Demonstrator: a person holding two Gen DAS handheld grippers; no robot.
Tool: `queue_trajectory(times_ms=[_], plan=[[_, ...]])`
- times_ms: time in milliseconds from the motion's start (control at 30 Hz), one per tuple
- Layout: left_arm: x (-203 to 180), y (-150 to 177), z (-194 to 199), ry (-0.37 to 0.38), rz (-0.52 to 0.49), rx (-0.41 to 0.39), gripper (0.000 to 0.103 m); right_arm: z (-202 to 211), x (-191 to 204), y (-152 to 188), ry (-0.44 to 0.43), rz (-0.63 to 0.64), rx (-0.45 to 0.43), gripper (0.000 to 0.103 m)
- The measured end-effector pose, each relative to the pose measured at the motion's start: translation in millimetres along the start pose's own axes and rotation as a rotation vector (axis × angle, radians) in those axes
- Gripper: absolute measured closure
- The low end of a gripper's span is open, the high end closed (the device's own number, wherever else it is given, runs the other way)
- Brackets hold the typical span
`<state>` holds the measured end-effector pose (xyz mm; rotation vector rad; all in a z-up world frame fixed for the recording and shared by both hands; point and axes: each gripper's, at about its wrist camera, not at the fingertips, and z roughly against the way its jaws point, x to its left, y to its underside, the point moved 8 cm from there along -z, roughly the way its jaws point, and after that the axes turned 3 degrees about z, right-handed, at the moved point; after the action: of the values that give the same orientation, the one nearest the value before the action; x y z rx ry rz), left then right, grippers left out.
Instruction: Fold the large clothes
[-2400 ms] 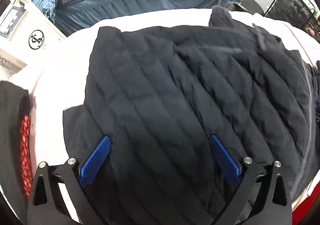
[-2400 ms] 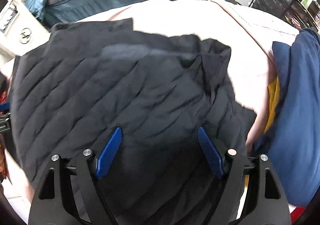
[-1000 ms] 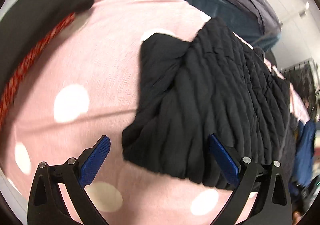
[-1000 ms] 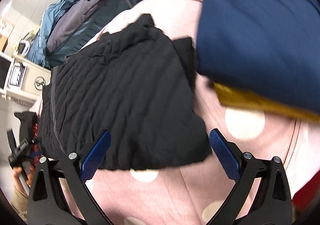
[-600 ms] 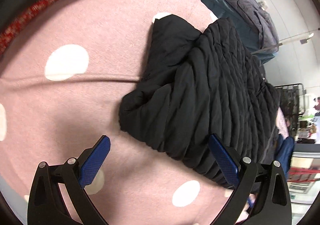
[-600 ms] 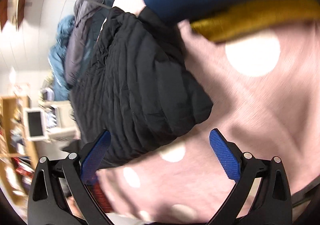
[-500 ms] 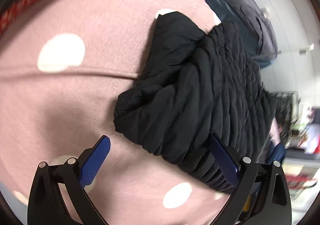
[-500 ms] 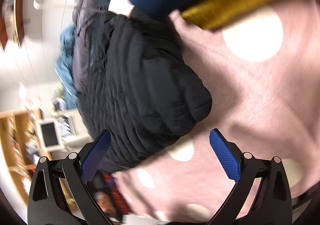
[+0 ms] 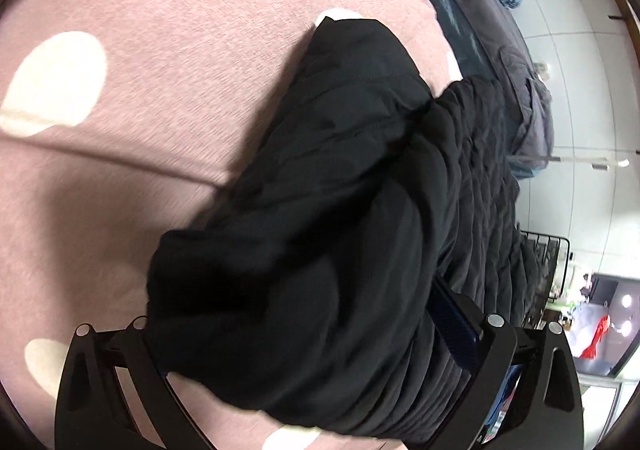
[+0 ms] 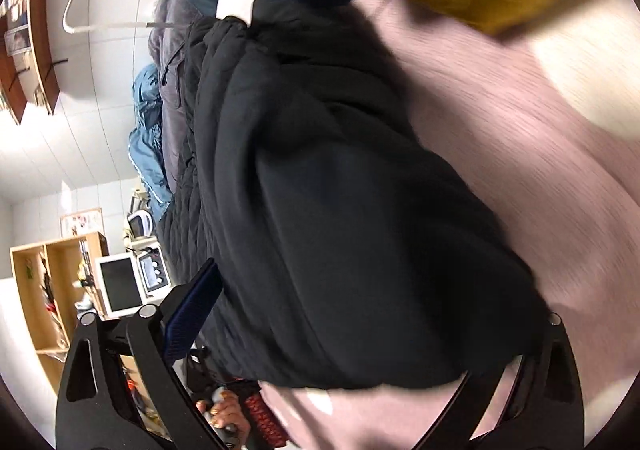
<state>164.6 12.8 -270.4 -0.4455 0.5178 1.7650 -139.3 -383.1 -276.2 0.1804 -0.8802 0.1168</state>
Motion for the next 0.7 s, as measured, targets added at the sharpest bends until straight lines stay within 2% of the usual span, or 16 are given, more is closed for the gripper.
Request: queue_trajectory(times_ms=[267, 433, 533, 600, 633, 700], plan=[[1, -8, -10, -0.023, 0.053, 0.018, 0.005, -14, 0, -14, 0.013, -0.027, -0.019, 0.007], [1, -10, -10, -0.035, 0.056, 0.031, 0.008, -11, -2, -13, 0.081, -0.045, -0.017, 0.017], [-2, -8, -4, -0.052, 0.064, 0.037, 0.014, -12, 5, -13, 0.126, -0.042, -0.01, 0.029], [-4, -6, 2, -0.065, 0.056, 0.037, 0.021, -8, 13, -12, 0.132, -0.042, -0.005, 0.046], [-6, -5, 6, -0.074, 0.044, 0.034, 0.024, -13, 29, -18, 0.131, -0.038, -0.006, 0.05], [-11, -3, 15, -0.086, 0.015, 0.02, 0.037, -7, 48, -17, 0.148, 0.016, -0.007, 0.065]])
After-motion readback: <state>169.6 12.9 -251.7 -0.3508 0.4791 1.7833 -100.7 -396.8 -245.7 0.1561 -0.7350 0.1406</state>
